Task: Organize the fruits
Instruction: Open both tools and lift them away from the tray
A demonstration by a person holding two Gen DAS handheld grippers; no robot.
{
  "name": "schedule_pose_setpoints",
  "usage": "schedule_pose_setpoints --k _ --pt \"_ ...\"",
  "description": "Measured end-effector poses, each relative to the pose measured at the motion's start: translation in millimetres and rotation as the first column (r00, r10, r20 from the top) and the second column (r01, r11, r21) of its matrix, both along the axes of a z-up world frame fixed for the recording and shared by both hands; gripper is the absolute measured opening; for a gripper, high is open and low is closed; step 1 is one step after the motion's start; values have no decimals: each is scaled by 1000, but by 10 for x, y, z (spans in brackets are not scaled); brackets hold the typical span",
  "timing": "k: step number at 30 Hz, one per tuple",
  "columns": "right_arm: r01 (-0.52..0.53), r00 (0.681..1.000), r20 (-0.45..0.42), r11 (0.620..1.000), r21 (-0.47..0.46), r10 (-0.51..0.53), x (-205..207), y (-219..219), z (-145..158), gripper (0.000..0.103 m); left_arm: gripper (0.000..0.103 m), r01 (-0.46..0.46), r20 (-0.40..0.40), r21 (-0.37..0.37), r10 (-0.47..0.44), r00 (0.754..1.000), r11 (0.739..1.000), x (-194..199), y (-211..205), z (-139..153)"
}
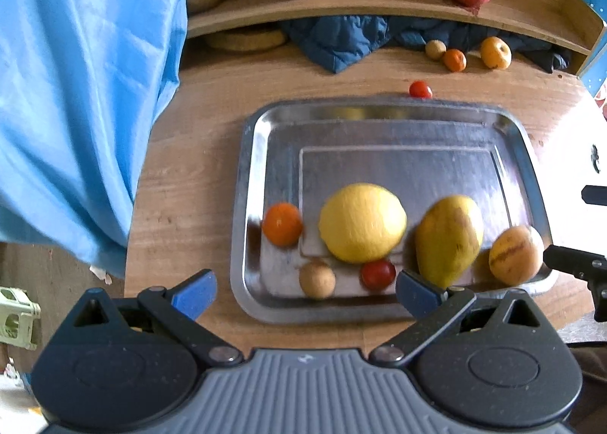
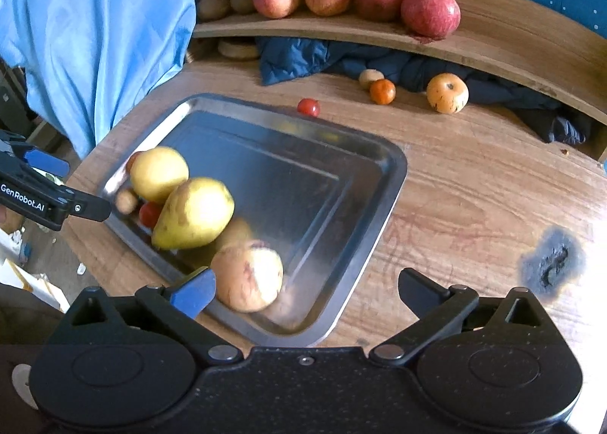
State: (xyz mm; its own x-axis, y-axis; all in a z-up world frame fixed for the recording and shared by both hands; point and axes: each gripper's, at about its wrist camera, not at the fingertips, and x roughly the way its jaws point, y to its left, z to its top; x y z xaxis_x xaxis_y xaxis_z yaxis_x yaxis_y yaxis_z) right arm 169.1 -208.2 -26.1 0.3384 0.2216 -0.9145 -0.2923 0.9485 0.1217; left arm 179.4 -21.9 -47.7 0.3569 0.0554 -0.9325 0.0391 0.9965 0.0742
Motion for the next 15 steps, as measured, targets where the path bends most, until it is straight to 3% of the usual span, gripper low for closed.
schedule_pose_setpoints --k 15 --pt "86 996 35 996 -17 -85 438 22 -28 102 102 115 45 -21 -114 992 993 657 -72 50"
